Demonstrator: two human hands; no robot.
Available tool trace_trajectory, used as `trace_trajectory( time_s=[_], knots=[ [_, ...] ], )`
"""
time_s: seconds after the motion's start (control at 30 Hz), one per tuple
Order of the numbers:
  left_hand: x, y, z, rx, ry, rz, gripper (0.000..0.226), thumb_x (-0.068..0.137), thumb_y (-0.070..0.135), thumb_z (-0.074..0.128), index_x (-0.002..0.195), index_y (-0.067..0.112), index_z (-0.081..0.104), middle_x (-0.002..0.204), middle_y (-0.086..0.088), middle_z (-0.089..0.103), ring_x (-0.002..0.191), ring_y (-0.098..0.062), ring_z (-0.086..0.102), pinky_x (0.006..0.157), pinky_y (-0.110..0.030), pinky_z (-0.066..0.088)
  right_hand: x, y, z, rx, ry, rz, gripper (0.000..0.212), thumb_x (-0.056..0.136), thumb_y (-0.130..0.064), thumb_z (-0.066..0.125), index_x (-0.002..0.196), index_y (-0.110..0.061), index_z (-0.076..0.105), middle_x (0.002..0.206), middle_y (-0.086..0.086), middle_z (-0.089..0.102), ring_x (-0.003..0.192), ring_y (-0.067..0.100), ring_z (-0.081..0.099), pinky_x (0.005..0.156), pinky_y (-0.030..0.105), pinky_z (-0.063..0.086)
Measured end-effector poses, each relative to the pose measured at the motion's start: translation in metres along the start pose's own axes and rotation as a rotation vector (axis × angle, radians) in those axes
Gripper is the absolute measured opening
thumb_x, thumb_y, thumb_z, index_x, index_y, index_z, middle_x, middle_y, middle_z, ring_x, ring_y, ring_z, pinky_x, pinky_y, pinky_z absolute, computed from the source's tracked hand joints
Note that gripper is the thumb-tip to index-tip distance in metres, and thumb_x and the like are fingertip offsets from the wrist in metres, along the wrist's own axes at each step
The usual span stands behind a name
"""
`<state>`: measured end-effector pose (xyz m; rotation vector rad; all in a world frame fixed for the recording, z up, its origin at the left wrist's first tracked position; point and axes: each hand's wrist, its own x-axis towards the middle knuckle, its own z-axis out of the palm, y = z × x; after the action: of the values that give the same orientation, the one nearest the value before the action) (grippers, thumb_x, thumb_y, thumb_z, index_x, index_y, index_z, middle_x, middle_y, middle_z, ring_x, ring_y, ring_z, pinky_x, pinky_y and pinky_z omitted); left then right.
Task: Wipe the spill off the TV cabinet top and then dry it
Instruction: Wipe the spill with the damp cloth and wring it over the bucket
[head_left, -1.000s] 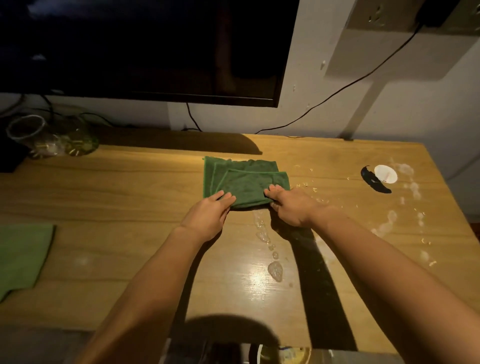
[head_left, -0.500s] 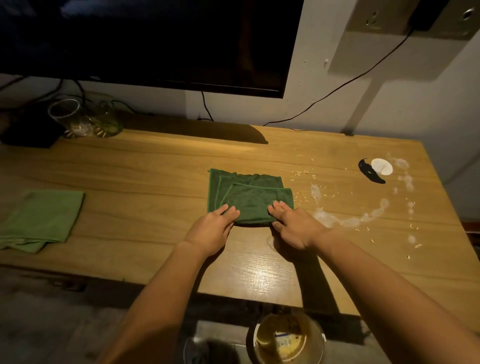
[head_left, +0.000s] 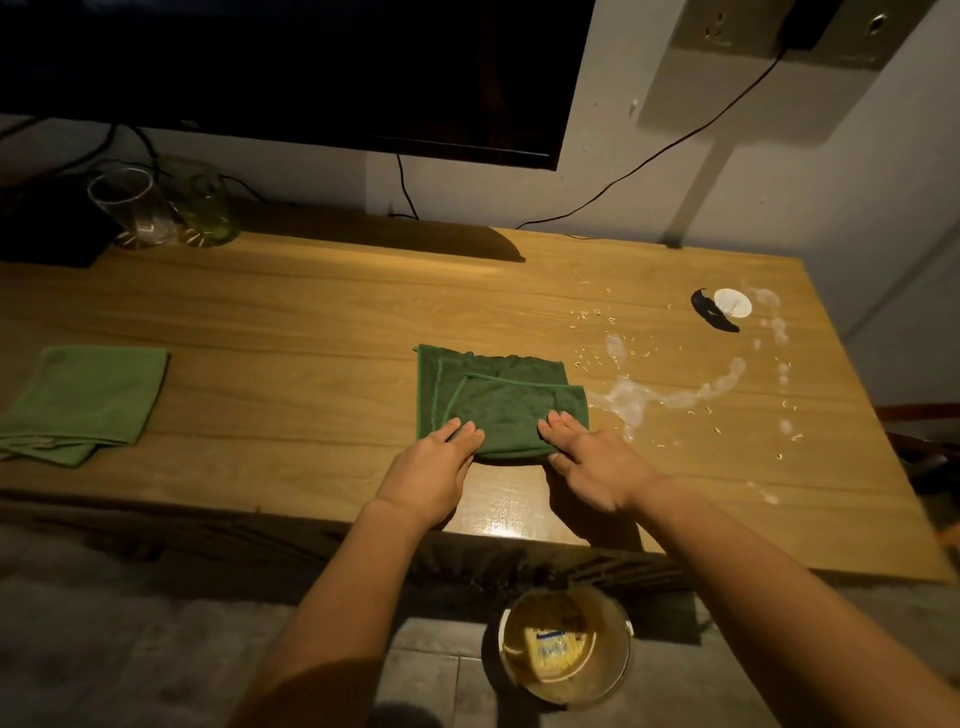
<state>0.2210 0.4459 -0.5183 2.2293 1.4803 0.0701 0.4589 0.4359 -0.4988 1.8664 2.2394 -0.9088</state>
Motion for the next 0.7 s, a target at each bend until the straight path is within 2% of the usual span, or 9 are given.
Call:
trace_trajectory(
  time_s=[0.33, 0.5, 0.7],
  knots=[
    [-0.047, 0.027, 0.022, 0.002, 0.0, 0.046, 0.046, 0.103, 0.017, 0.039, 0.148, 0.027, 0.037, 0.157, 0.006, 0.033, 0.147, -0.015, 0.023, 0.108, -0.04, 0.041, -0.061, 0.001, 0.03, -0.001, 0.029, -0.007, 0.057, 0.104, -0.025, 0.038, 0.156, -0.021, 0.015, 0.163, -0.003, 0.007, 0.149, 0.01, 0.001, 0.111, 0.018, -0.003],
    [-0.069, 0.047, 0.03, 0.087, 0.004, 0.076, 0.06, 0.096, 0.005, 0.046, 0.151, 0.024, 0.031, 0.159, 0.003, 0.029, 0.147, -0.015, 0.022, 0.108, -0.036, 0.038, -0.091, 0.009, 0.041, 0.023, 0.038, -0.046, 0.058, 0.103, -0.02, 0.041, 0.156, -0.021, 0.016, 0.164, -0.003, 0.009, 0.149, 0.009, 0.001, 0.112, 0.018, -0.003],
    [-0.088, 0.069, 0.04, 0.182, -0.002, 0.107, 0.065, 0.085, 0.004, 0.059, 0.145, 0.019, 0.039, 0.155, -0.003, 0.037, 0.14, -0.02, 0.038, 0.102, -0.037, 0.045, -0.123, 0.021, 0.053, -0.01, 0.057, -0.103, 0.059, 0.103, -0.018, 0.041, 0.156, -0.022, 0.016, 0.163, -0.003, 0.01, 0.149, 0.007, 0.002, 0.112, 0.017, -0.002]
  ],
)
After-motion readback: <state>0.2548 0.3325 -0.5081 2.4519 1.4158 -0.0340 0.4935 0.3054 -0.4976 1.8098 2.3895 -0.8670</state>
